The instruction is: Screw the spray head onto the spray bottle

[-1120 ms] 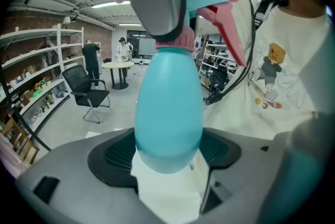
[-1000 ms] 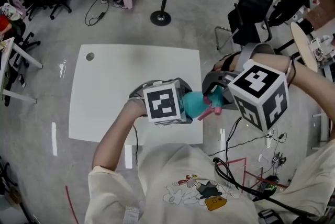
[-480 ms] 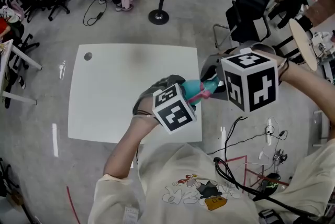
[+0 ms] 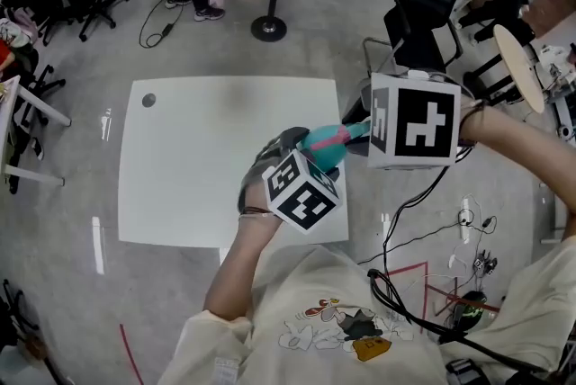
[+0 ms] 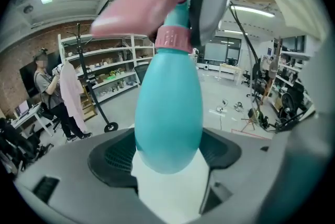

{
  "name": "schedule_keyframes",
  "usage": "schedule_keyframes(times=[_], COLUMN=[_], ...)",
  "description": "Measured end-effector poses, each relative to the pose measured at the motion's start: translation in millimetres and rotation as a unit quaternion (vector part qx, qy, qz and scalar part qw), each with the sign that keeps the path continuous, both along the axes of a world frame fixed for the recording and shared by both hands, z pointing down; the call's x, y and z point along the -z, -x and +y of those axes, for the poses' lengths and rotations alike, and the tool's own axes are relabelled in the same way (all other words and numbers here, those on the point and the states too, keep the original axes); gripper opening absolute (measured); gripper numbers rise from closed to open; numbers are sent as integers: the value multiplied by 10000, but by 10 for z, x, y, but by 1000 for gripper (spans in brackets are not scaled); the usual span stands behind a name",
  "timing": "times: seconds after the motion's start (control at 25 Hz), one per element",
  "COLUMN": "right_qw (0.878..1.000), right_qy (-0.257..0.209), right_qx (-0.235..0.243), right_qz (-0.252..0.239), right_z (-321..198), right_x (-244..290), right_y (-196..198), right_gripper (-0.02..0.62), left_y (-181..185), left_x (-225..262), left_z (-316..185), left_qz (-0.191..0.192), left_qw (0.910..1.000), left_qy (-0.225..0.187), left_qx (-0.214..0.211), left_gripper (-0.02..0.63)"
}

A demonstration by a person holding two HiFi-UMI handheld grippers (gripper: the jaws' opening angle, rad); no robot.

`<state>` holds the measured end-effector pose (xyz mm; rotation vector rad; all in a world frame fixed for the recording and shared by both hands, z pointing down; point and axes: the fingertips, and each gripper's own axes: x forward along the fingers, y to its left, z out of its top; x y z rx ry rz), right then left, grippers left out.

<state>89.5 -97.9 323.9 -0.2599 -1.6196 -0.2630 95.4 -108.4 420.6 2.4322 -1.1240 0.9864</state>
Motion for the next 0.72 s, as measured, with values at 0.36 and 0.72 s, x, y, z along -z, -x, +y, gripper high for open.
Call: schedule_keyframes(times=[0.36,0.72], right_qw=[9921,9644], right_qy=[303,539], right_qx=[-1139,-2403], right_qz=[-426,-965], right_z=[-106,-203], right_x=[93,123], right_y=[168,239], right_gripper=[129,129], left_y=[164,363], left_x=[98,148], left_z=[-149,-275], left_qz=[-72,-492], left_qw=[9964,9873], left_qy=[-622,-956], left_qx=[567,1167], left_gripper=[371,371])
